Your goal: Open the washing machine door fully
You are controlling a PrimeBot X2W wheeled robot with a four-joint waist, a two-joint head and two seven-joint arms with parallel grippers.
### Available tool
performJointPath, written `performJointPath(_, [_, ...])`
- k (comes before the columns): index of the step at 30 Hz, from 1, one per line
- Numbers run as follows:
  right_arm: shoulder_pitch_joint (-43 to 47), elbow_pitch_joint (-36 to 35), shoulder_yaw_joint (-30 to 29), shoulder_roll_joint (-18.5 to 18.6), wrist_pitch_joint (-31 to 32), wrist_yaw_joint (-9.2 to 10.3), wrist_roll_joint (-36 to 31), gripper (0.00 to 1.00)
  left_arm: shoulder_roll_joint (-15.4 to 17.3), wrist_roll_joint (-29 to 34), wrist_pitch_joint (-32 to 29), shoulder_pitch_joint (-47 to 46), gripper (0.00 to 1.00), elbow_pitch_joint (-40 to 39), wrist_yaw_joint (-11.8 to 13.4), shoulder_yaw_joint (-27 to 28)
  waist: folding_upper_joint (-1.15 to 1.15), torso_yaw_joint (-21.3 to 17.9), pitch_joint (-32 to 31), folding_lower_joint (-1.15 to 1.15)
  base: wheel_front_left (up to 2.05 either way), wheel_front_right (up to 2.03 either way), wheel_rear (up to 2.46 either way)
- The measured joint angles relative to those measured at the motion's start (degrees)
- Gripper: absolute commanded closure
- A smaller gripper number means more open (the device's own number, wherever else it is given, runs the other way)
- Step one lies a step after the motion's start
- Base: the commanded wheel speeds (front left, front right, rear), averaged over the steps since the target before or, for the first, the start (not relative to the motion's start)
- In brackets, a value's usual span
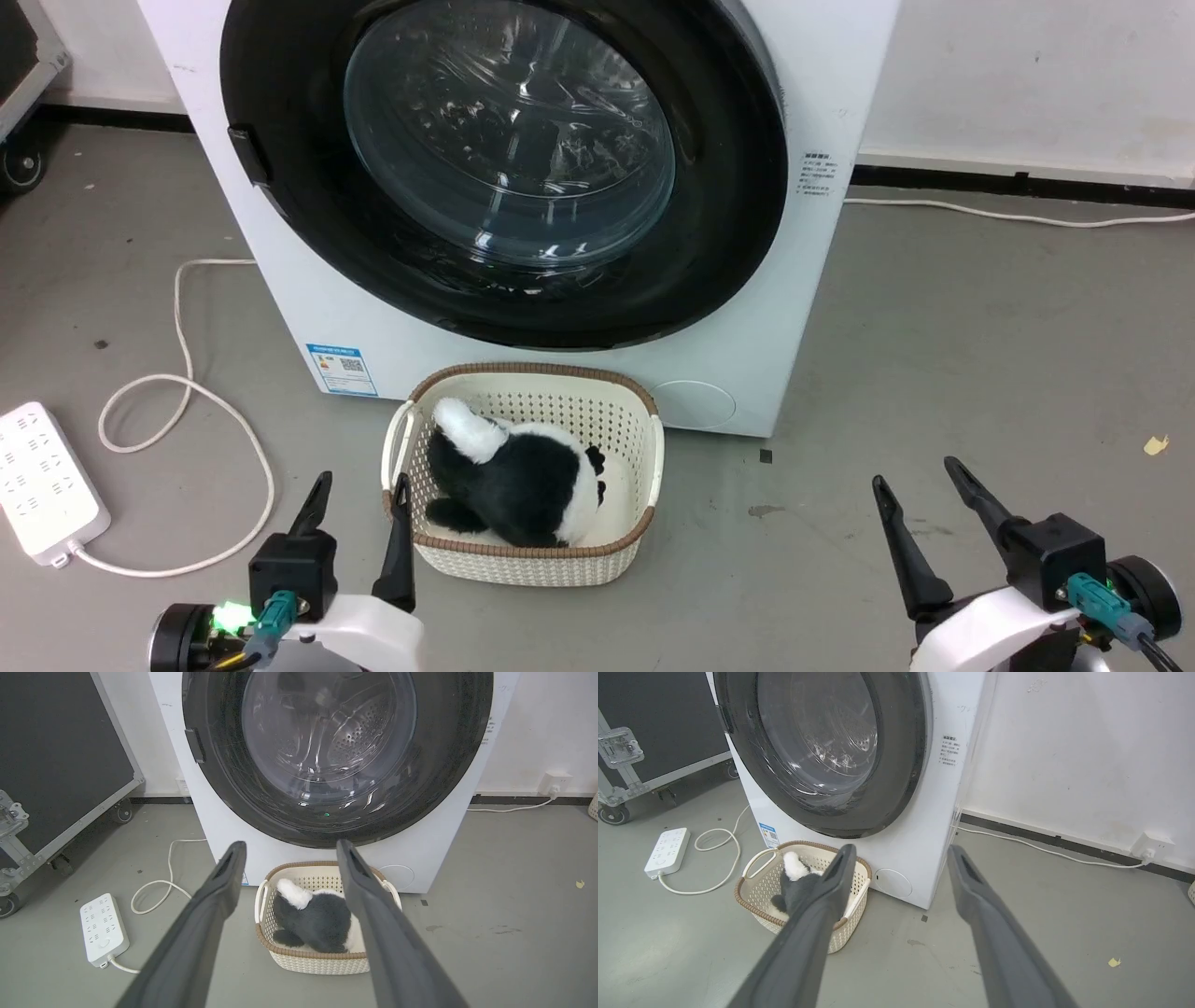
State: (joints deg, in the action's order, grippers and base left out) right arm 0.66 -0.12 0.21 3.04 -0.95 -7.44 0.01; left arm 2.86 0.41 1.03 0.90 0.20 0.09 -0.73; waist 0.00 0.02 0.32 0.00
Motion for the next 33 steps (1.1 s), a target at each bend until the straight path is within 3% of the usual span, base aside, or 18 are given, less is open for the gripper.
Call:
performJointPath(12, [-1.0,-0.1,-0.2,0.3,-1.2,0.00,0.7,0.00,0.1,0.1,1.3,-0.3,0.00,0.0,0.9,-1.0,0.00,0.6,2.2,0.00,0.00,0.00,0.00])
performJointPath(21, [-5.7,-1.2,-0.5,2.7,-1.1,0.00,4.1,0.00,0.2,0.4,2.6,-2.6,0.00,-0.7,2.0,-2.6,0.00,1.8,5.5,0.00,0.00,0.00,0.00])
performJointPath(22, [-6.2,-1.3,-0.6,2.9,-1.0,0.00,4.6,0.60,0.3,0.4,2.6,-2.8,0.00,-0.7,2.1,-2.7,0.00,1.9,5.8,0.00,0.00,0.00,0.00])
performJointPath(23, [-6.8,-1.4,-0.6,3.1,-0.6,0.00,5.1,1.00,0.3,0.4,2.8,-2.9,0.00,-0.8,2.3,-2.8,0.00,2.0,6.1,0.00,0.00,0.00,0.00])
performJointPath(33, [-13.8,-1.4,-2.8,4.2,1.8,0.00,11.3,1.00,1.4,0.4,4.1,-4.8,0.00,-1.7,3.4,-4.1,0.00,3.2,9.3,0.00,0.00,0.00,0.00])
